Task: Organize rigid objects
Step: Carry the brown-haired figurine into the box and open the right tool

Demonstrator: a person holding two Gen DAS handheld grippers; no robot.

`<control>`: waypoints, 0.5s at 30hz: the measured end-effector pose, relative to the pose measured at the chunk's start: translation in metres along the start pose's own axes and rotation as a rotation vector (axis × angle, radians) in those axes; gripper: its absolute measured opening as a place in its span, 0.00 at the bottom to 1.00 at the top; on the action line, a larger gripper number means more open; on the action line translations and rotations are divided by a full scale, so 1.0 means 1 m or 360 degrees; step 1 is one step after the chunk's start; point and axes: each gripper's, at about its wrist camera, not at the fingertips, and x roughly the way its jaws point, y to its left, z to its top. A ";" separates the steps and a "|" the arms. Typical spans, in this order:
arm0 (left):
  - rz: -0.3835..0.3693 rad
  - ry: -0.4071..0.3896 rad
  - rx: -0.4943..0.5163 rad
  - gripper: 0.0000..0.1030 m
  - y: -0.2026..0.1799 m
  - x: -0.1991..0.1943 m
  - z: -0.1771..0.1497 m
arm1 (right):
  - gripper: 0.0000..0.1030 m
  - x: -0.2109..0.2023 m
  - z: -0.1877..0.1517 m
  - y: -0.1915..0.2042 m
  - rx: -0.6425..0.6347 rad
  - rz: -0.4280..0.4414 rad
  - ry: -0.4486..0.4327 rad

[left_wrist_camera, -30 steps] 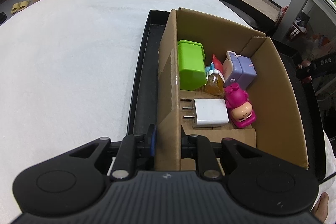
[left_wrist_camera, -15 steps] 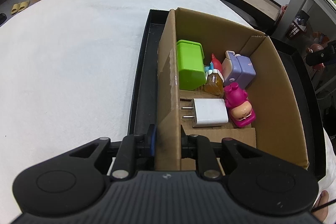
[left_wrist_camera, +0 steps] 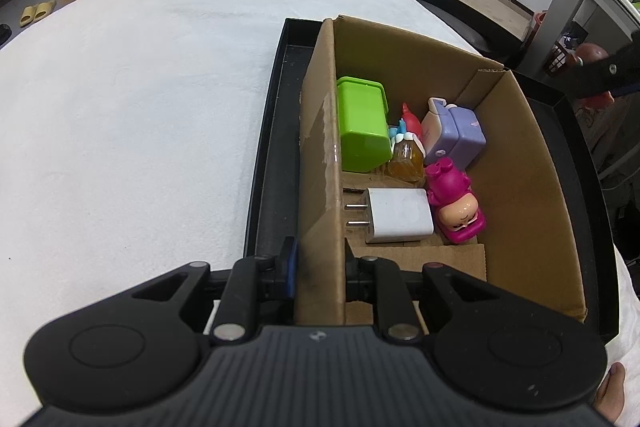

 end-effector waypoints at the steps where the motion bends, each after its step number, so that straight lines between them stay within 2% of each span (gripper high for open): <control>1: 0.0001 0.0000 0.0002 0.18 0.000 0.000 0.000 | 0.46 0.000 0.001 0.004 -0.0005 0.0018 0.0000; 8: -0.0003 -0.0003 0.0005 0.18 0.000 0.000 -0.001 | 0.47 0.000 0.007 0.029 -0.0056 0.0114 0.0002; 15: -0.0018 -0.0004 0.0001 0.18 0.002 0.000 -0.001 | 0.47 0.013 0.008 0.046 -0.0099 0.0141 0.0050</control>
